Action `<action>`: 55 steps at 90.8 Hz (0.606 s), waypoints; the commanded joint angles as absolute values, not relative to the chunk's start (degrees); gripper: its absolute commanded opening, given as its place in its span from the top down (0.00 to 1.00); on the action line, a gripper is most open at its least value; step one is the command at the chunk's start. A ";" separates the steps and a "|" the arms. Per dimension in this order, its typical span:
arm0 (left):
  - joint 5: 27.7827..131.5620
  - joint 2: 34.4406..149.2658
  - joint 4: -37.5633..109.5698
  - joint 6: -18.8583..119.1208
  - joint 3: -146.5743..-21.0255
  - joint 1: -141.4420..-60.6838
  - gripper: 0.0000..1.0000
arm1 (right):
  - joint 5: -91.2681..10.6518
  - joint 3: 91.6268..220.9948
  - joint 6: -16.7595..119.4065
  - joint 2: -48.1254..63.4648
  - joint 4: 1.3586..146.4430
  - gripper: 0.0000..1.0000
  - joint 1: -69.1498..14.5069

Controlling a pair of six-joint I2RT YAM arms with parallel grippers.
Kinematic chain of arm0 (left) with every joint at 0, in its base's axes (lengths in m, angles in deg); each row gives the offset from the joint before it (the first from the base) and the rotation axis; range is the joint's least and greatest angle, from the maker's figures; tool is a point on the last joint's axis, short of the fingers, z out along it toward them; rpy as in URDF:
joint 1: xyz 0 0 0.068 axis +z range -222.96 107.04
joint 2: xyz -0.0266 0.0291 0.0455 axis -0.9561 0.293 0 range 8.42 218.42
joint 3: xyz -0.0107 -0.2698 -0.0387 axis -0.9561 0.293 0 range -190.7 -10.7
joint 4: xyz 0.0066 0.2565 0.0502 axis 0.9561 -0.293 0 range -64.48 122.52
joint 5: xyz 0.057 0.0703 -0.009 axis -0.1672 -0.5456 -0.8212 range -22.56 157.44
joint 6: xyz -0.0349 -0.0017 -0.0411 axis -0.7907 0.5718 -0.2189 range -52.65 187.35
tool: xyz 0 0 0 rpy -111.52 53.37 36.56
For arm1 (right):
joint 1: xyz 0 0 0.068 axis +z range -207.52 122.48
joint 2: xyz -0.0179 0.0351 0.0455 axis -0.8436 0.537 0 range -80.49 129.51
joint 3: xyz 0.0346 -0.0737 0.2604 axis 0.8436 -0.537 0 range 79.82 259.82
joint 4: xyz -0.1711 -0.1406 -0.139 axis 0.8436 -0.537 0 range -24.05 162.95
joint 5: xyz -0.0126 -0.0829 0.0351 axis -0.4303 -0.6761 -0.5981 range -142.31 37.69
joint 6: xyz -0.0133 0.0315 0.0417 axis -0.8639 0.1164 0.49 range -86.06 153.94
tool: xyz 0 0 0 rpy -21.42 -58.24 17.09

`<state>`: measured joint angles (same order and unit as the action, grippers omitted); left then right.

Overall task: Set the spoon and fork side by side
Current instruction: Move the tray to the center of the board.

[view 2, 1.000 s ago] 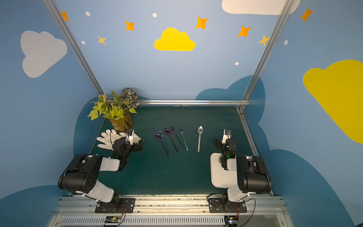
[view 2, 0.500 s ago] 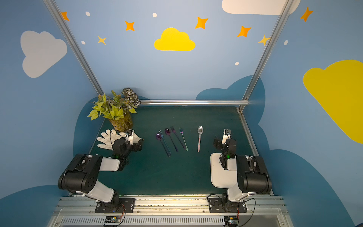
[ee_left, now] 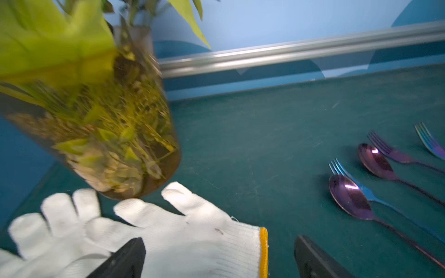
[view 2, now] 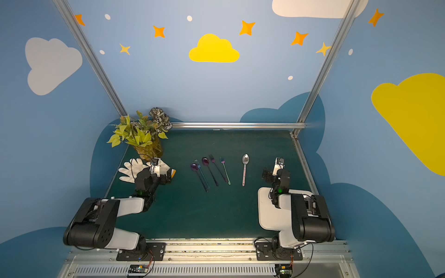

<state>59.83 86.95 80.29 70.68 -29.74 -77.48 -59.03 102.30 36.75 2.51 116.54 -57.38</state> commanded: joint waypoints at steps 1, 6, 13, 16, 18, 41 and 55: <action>53.68 77.38 69.88 66.66 -30.85 -77.71 0.00 | -64.55 107.56 42.14 -4.07 102.99 0.03 -57.89; 51.75 72.81 62.12 62.37 -32.46 -77.72 0.00 | -67.98 109.62 49.80 -6.98 94.57 0.07 -58.77; 49.22 67.06 47.02 53.34 -35.88 -77.59 0.00 | -62.96 113.33 57.00 -11.39 81.30 0.13 -61.68; 48.36 64.80 39.55 49.23 -37.64 -77.46 0.00 | -60.98 114.89 59.38 -13.26 75.75 0.15 -62.43; 48.17 63.43 34.21 45.90 -39.05 -77.30 0.00 | -59.79 116.01 60.45 -14.38 72.07 0.16 -62.57; 69.20 52.21 6.21 25.79 -43.40 -76.66 0.00 | -50.87 126.06 68.54 -17.48 33.91 0.24 -52.07; 82.63 52.71 -3.79 24.98 -44.08 -76.92 0.00 | -47.44 128.04 72.47 -11.43 21.43 0.26 -39.97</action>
<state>69.03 52.00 10.85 29.59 -43.25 -76.73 -50.98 125.91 67.15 -15.79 41.51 -46.74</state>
